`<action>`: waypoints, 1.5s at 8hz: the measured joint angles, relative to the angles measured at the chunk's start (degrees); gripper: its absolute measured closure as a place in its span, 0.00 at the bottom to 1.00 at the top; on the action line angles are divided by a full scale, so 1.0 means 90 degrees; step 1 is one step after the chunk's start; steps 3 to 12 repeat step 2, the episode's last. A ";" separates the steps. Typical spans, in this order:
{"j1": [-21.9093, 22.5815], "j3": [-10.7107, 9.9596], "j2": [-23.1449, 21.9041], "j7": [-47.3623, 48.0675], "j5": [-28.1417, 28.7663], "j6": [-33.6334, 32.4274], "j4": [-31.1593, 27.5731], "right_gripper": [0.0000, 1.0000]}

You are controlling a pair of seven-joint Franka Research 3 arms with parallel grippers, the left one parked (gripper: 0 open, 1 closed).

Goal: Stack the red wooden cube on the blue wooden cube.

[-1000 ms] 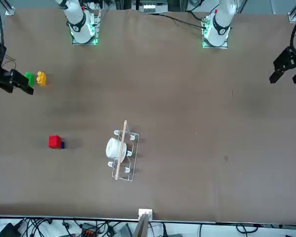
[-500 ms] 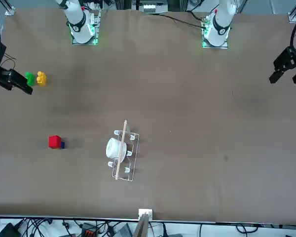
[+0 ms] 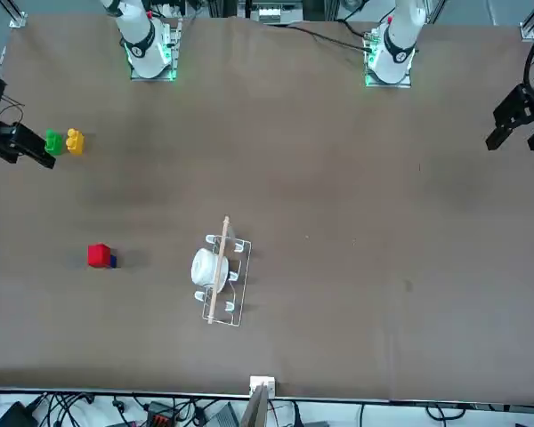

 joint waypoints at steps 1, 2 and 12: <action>-0.0009 -0.0046 0.0000 -0.0070 0.0000 -0.0004 0.0000 0.00; -0.0021 -0.0064 -0.0001 -0.0094 0.0000 -0.0004 0.0000 0.00; -0.0021 -0.0064 -0.0001 -0.0094 0.0000 -0.0004 0.0000 0.00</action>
